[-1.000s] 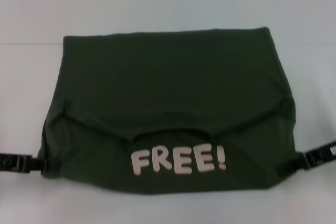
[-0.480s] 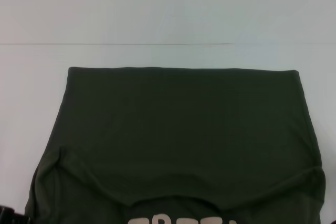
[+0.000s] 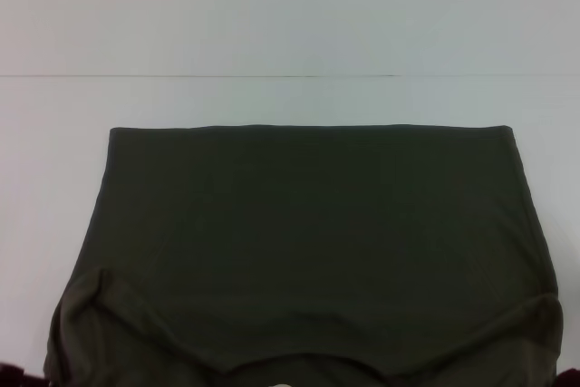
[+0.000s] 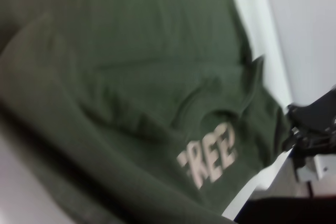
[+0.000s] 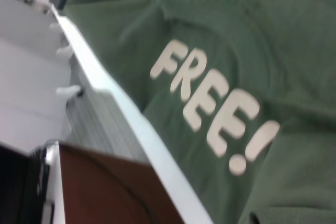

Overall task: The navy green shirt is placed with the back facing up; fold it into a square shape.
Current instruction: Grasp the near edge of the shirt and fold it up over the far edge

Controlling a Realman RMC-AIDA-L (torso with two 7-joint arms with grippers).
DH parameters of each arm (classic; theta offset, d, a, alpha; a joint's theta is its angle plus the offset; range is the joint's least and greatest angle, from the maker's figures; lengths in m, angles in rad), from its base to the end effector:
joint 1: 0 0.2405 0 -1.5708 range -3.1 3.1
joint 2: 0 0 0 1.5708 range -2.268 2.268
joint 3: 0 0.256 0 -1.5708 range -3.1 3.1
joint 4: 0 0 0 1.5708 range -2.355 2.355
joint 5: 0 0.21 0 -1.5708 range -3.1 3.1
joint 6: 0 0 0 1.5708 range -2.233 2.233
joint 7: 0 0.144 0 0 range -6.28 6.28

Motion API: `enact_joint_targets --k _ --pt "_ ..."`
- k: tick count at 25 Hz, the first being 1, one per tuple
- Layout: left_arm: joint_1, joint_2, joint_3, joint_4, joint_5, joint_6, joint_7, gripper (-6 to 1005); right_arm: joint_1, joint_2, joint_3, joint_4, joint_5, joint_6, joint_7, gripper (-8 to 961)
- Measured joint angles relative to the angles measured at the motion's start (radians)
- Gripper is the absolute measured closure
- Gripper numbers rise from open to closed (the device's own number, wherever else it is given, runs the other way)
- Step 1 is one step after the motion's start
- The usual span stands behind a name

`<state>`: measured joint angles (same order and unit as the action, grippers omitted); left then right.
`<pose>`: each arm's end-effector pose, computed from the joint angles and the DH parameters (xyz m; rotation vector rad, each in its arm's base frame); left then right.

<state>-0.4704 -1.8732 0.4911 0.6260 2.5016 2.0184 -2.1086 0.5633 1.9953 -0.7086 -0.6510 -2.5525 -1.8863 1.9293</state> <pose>-0.3309 0.2461 0.0774 2.3612 1.7850 0.2553 0.3028 0.2670 0.0141 2.5784 -1.3568 0.0301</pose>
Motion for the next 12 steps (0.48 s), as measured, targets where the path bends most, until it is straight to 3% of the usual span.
enact_joint_targets --k 7,12 --pt "-0.052 0.008 -0.132 -0.033 -0.013 -0.018 -0.022 932 0.011 -0.022 0.261 0.03 0.008 0.036 0.066 909" --pt "-0.084 0.017 -0.242 -0.034 -0.035 -0.131 -0.095 932 0.011 -0.053 0.391 0.075 0.098 0.141 0.127 909"
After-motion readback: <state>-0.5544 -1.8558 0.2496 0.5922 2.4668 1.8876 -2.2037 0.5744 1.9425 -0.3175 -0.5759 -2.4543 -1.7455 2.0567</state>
